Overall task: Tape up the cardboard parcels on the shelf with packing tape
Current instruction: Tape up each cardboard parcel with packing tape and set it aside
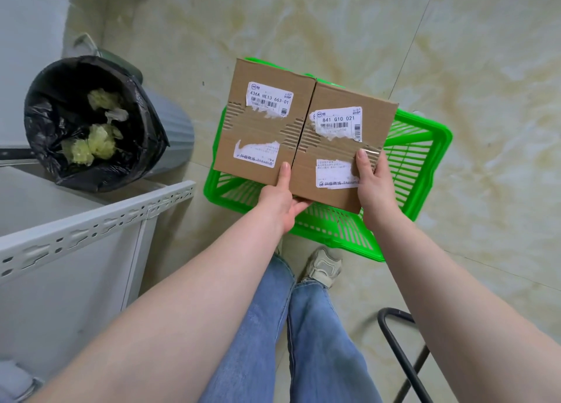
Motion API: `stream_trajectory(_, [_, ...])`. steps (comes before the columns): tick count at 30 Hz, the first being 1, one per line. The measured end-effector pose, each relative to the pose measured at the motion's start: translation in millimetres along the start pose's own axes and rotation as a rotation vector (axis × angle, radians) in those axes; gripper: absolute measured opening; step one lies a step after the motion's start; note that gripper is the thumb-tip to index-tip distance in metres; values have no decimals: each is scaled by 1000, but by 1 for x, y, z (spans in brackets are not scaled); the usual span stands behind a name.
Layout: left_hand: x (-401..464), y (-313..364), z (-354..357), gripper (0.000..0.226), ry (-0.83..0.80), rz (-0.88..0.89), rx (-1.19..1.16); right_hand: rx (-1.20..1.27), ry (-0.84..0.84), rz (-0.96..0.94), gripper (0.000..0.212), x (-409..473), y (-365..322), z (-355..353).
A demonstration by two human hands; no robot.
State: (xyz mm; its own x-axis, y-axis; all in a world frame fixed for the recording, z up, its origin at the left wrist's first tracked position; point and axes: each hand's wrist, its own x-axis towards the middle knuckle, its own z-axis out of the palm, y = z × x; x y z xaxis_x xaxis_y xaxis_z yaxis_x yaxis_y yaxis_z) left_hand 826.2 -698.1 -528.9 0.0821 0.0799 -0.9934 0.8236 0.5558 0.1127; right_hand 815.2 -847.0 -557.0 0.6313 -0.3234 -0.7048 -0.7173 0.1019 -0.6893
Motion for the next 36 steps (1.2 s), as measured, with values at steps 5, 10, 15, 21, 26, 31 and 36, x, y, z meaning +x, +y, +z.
stream_trajectory(5, [-2,3,-5,61,20,29,43,16,27,7,48,-3,2,4])
stream_trajectory(10, [-8,6,-5,60,19,54,88,-13,65,-30,49,0,1,1])
stream_trajectory(15, [-13,6,-1,58,44,62,109,-115,53,-50,50,1,2,-2])
stream_trajectory(21, [-14,5,0,58,63,57,132,-194,42,-61,50,2,-1,-3])
stream_trajectory(26, [-14,3,-2,62,67,49,141,-198,17,-56,45,4,1,-3])
stream_trajectory(31, [-12,4,-4,61,44,51,142,-98,45,-3,49,1,-2,4])
stream_trajectory(36, [-10,6,-6,61,28,65,135,-37,56,26,51,3,-2,6])
